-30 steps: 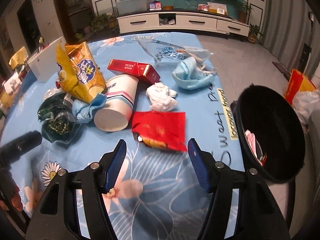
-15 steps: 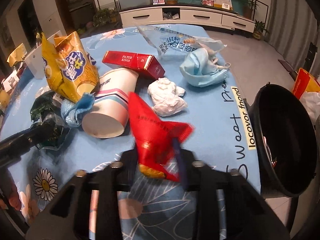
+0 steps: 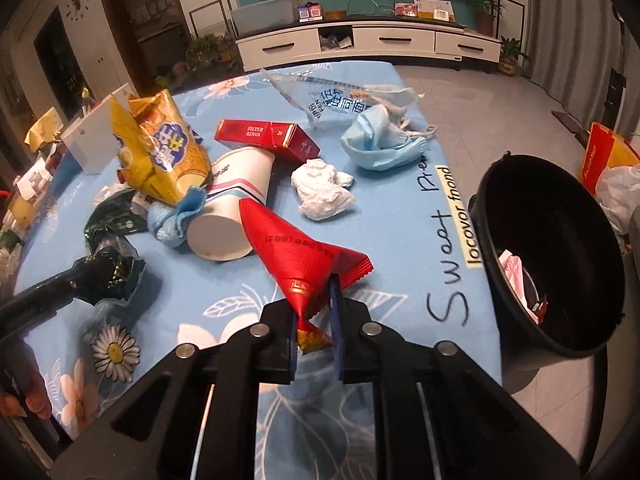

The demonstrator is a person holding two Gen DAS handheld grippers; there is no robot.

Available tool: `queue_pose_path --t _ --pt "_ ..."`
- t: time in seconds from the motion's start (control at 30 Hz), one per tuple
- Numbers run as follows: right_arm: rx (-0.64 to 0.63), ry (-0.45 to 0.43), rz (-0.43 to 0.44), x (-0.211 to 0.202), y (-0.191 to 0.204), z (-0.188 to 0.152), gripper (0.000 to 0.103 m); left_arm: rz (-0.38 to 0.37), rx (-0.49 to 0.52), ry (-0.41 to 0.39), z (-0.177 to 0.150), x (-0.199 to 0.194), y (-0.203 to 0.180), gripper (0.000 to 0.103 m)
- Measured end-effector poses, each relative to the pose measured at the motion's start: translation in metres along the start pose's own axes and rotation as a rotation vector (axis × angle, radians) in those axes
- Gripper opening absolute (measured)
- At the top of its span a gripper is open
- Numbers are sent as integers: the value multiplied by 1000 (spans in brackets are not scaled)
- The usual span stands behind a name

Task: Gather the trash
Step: 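Grasp the dark green wrapper with the left tool while the right grasps the red wrapper, then move both wrappers over the black bin and release them inside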

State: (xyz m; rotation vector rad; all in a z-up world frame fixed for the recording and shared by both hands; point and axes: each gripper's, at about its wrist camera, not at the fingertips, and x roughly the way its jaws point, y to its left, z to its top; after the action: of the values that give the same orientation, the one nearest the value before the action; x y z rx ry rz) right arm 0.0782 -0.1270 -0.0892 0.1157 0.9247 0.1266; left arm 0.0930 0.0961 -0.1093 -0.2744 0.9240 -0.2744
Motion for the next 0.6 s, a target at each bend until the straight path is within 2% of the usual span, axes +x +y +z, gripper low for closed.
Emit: queue_pose_path --t 0.33,0.6 --pt "16 -47 37 -38 -10 -14 15 -57 50 3 -16 -30 -25 39" --pt "93 -110 50 -60 -38 -15 15 -85 139 11 -13 -32 -70 40"
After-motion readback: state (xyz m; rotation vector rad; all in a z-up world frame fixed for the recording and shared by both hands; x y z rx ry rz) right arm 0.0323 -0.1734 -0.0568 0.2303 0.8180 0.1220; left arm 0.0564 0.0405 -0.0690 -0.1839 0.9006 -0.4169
